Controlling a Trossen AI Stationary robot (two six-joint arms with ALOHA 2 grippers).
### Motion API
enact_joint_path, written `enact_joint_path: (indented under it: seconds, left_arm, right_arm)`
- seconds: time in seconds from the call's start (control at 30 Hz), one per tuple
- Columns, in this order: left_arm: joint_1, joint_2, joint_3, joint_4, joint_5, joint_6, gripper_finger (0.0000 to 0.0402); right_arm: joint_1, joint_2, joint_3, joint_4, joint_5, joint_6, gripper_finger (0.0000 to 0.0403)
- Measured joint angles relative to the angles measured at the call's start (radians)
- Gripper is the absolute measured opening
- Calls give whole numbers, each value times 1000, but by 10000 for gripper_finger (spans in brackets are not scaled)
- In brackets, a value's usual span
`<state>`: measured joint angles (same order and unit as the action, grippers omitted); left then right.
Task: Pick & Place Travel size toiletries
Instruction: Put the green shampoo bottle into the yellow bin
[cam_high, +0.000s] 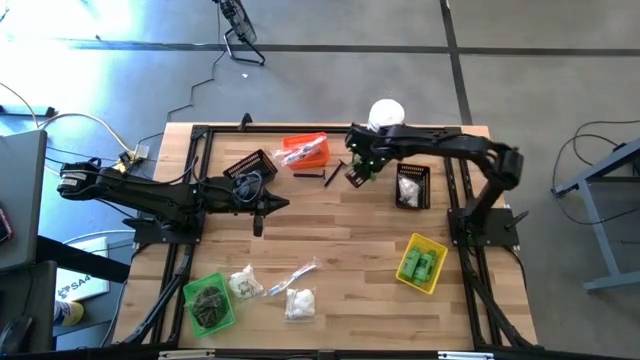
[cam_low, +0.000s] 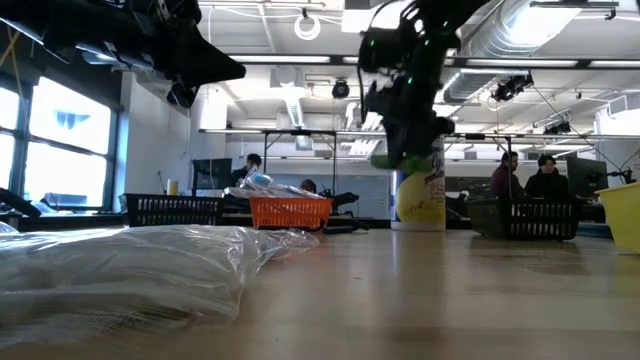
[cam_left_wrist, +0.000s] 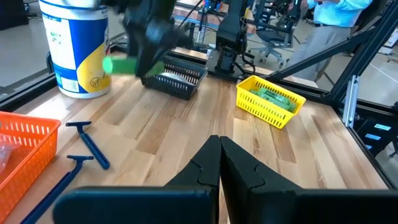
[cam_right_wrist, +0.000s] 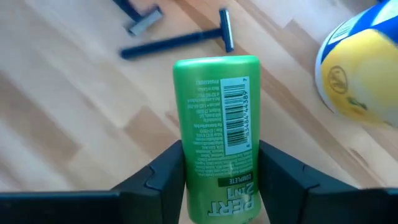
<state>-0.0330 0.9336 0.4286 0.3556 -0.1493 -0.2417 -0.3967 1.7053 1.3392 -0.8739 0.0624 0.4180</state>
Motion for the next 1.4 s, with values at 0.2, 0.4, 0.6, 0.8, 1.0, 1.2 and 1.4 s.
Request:
enact_joint_path:
  seconds: [0.2, 0.4, 0.6, 0.8, 1.0, 1.2, 1.4]
  left_arm:
    - [0, 0, 0, -1, 0, 0, 0]
    - [0, 0, 0, -1, 0, -3, 0]
    - [0, 0, 0, -1, 0, -1, 0]
    - [0, 0, 0, -1, 0, 0, 0]
    - [0, 0, 0, -1, 0, 0, 0]
    - [0, 0, 0, -20, 0, 1, 0]
    - [0, 0, 0, -23, 0, 33, 0]
  right_arm:
    - [42, -157, 0, -38, -69, 79, 157]
    - [123, -305, 0, -137, -63, 241, 160]
    - [256, -420, 0, -278, -21, 441, 157]
    - [433, -462, 0, -405, 62, 685, 159]
    - [638, -449, 0, -452, 140, 933, 158]
    - [811, -404, 0, -466, 209, 1180, 161]
    - [933, -321, 1, -534, 214, 1374, 161]
